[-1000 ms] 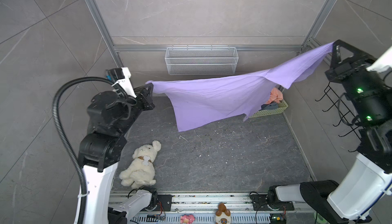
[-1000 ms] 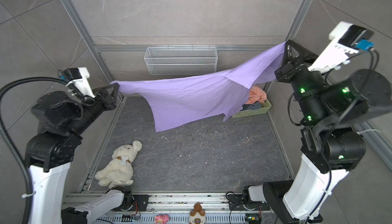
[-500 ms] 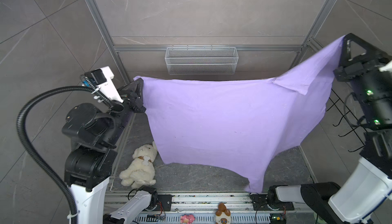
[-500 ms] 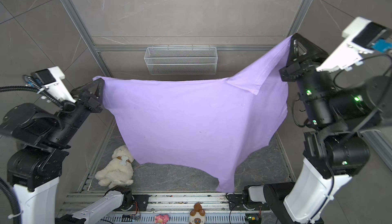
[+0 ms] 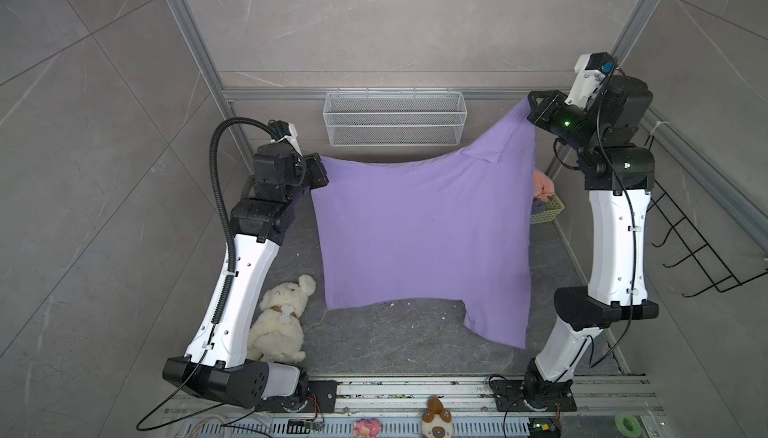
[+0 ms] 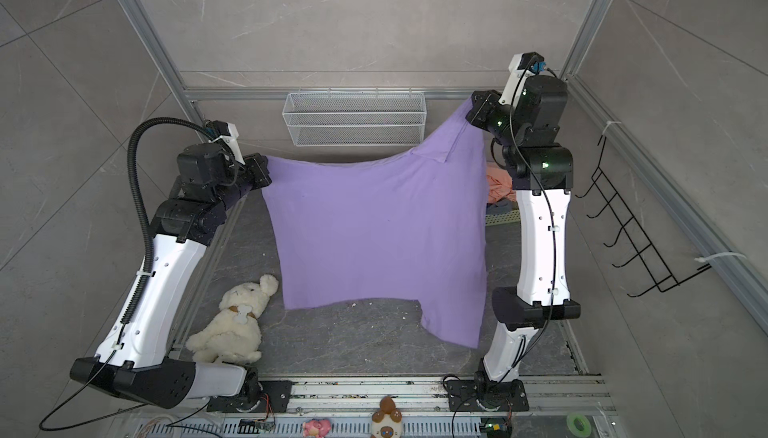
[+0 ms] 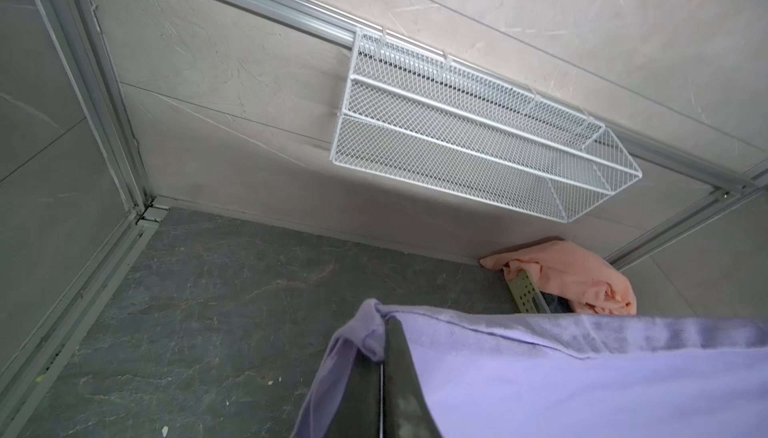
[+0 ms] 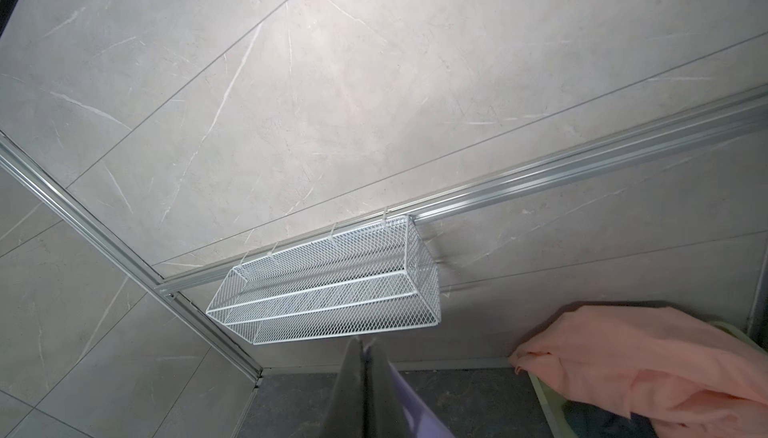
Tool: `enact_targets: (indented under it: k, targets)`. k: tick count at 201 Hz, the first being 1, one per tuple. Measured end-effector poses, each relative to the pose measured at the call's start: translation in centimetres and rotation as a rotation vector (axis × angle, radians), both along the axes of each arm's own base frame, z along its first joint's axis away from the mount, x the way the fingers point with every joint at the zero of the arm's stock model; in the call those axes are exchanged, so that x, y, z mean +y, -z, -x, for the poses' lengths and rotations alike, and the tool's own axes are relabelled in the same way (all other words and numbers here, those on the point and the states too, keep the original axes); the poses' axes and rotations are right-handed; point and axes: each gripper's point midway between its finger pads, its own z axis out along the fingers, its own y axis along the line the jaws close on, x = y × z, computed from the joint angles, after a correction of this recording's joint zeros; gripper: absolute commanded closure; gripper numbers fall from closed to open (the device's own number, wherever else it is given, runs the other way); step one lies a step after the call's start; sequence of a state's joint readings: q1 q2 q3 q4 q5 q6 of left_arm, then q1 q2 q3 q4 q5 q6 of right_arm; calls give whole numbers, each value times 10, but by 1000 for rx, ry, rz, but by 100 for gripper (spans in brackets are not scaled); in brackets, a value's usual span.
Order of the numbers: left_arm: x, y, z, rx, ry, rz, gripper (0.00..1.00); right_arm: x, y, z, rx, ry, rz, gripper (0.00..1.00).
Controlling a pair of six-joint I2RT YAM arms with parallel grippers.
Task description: Fold and stack the t-shirts
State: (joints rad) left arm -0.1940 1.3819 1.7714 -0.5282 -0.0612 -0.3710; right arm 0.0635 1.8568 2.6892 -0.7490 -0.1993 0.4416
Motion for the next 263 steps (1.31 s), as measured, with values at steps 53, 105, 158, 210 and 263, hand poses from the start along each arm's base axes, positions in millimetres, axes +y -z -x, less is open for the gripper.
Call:
enact_targets:
  k: [53,105,158,210,263]
  targets:
    - [16,-49,30,-153,14,102,100,-5,-37,72,-100,4,5,100]
    - [5,68,66,76,67,194,100,-10,98,103,218,22,-5,100]
    - [10,315,135,639,-73,333,100,-19,383,138,941,111,-28,100]
    - [14,402,193,882,-206,448,100,-23,456,171,1133,156,-40,100]
    - [18,408,203,924,-273,489,100,-23,469,172,1168,159,-39,100]
